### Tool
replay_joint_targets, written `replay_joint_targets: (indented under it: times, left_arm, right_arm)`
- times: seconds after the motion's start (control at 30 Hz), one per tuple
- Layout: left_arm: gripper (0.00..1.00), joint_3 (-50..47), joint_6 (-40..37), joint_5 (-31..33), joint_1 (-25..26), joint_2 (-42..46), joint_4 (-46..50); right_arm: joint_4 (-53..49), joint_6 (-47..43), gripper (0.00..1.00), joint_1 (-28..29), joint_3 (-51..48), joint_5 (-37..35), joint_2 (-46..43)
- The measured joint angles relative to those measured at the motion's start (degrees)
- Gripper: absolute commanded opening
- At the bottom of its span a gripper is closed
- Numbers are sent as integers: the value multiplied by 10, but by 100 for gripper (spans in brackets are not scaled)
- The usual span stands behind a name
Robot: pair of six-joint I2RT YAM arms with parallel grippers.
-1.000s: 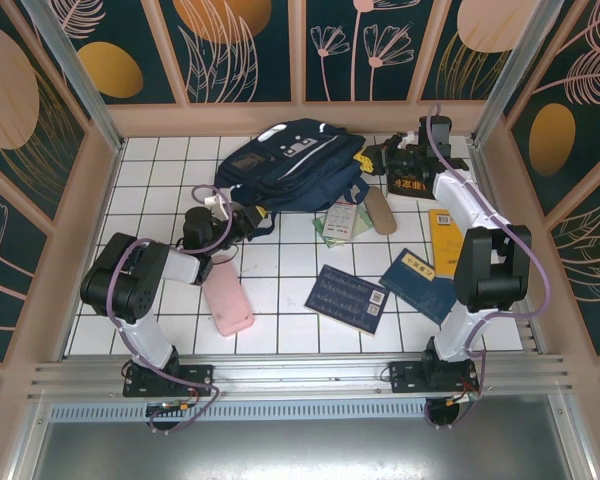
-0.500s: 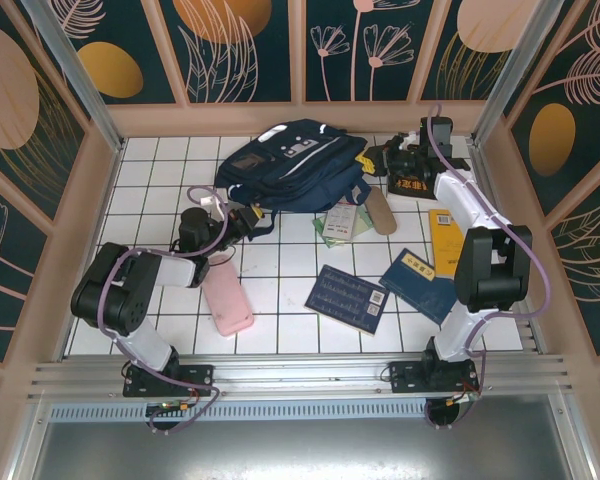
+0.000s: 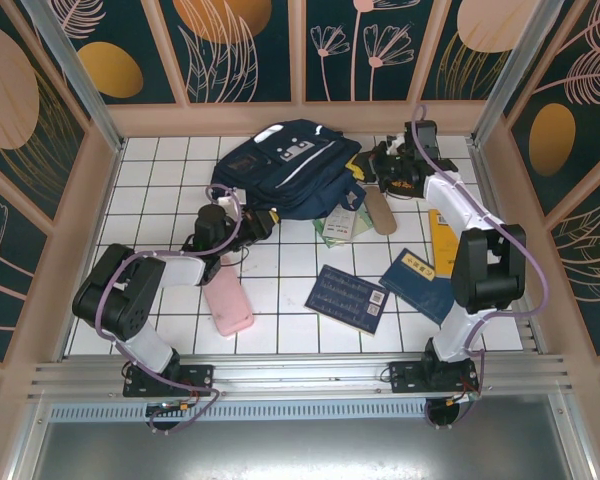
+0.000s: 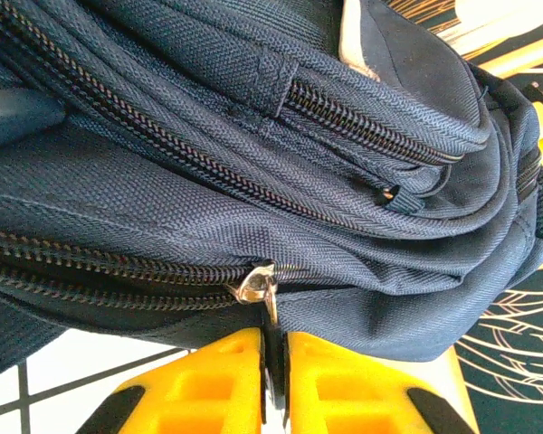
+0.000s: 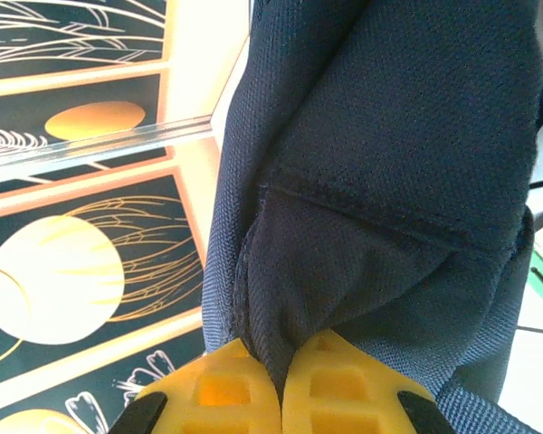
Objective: Pack the student bag
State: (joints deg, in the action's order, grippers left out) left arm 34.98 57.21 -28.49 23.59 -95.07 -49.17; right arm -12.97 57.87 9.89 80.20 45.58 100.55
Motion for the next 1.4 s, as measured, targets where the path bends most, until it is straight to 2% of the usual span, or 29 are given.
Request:
replay_joint_targets:
  times: [0.27,0.5,0.77,1.07,1.13,1.2,1.23,1.4]
  left_arm:
    - [15,26,30,0,21,10,29]
    - [15,20,43,-10,38,73,52]
    - [17,-7,71,-15,77,113,78]
    - [16,-23,102,-10,89,138,118]
    - [15,-26,104,-8,91,142,130]
    - [13,-32,106,-6,92,149,140]
    - [13,-36,108,-4,92,153,143]
    - [11,-42,119,-2,95,168,168]
  right_arm:
    - [-18,-40,0,21,-19,-49,-12]
    - [-31,-71,0,48,-65,-79,-39]
    - [-11,-76,0,127,-156,-124,-72]
    - [0,-83,1,223,-174,-193,-73]
    - [-8,-93,9,234,-174,-210,-73]
    - [-19,-105,27,236,-174,-224,-76]
    - [-23,-115,30,236,-176,-232,-82]
    - [7,-222,33,252,-243,-269,-190]
